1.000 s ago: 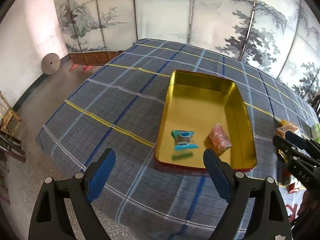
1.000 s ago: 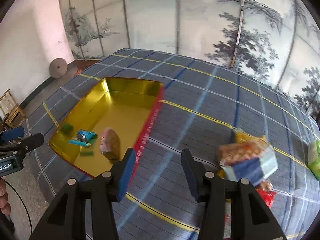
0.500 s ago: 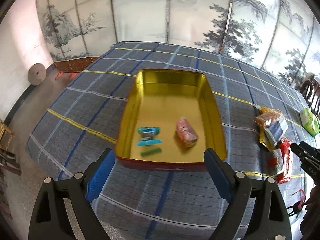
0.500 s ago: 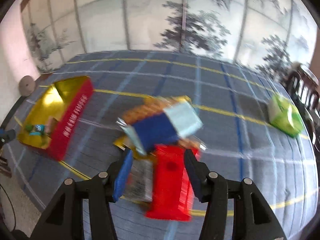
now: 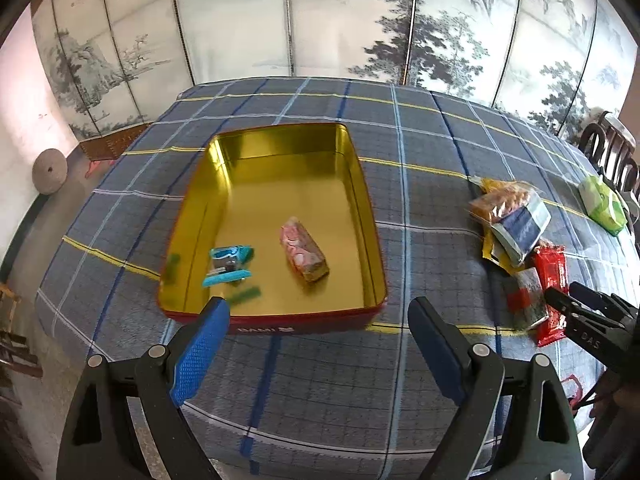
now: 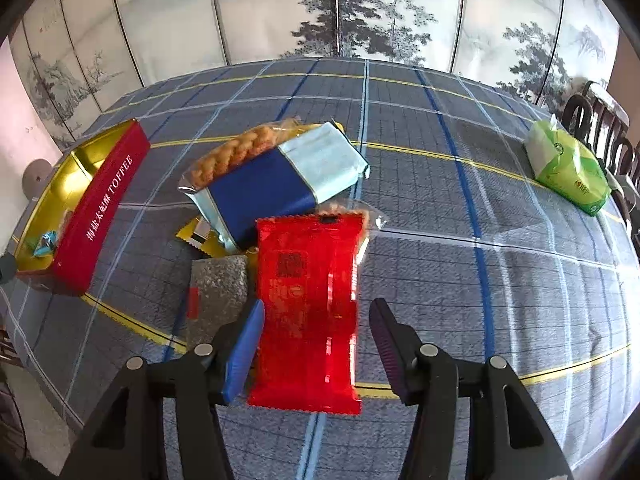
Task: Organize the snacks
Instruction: 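Move the right gripper back and grasp the red wrapped bar, then grasp the grey block with red tab using the left gripper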
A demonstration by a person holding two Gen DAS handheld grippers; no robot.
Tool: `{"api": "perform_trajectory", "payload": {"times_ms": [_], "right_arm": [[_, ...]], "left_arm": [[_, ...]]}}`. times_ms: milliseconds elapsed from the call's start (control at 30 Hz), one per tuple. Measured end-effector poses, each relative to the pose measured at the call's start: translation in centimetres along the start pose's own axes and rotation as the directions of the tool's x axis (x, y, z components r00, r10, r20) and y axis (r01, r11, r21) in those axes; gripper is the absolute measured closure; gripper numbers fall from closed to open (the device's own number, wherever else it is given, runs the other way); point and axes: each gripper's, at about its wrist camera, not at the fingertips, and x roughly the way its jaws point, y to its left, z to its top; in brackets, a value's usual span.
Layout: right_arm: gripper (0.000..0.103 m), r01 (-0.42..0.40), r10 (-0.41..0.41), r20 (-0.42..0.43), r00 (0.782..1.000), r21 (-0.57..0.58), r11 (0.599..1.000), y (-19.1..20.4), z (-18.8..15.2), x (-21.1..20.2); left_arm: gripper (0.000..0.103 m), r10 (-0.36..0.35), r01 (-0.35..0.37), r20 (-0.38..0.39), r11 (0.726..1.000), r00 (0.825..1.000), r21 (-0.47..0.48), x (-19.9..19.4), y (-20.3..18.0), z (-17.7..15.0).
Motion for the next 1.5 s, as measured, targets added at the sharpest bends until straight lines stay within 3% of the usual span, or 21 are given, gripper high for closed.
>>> {"api": "perform_trajectory", "payload": {"times_ms": [267,433,733,967,1167,1500], "right_arm": [[0.045,-0.015,0.015,-0.009,1.0,-0.005,1.0,0.3,-0.6,0.9],[0.057,-0.041,0.041,-0.009,0.999,0.009,0.999,-0.2,-0.8,0.9],[0.059,-0.043,0.042,0.019,0.999,0.033,0.999,-1.7,-0.8,-0.4],[0.059,0.058,-0.061,0.065,0.996,0.052,0.997,-5.2,-0.1,-0.5],[0.059,0.089,-0.095,0.078,0.992,0.08,0.993,-8.6,0.2,1.0],[0.059,0.154,-0.162,0.109,0.981,0.078,0.985,-12.6,1.2,2.3]], "left_arm": [[0.015,-0.006,0.006,-0.016,1.0,1.0,0.026,0.4,-1.3,-0.2],[0.015,-0.01,0.011,-0.019,0.999,1.0,0.037,0.4,-2.0,-0.1],[0.015,-0.035,0.036,-0.023,0.996,0.999,0.077,0.5,-4.4,0.2],[0.015,-0.113,0.118,-0.043,0.984,0.993,0.135,1.1,-8.7,0.3],[0.015,-0.195,0.204,-0.064,0.963,0.979,0.177,1.6,-12.7,0.2],[0.015,-0.197,0.209,-0.089,0.963,0.976,0.168,3.5,-15.9,0.4]]}}
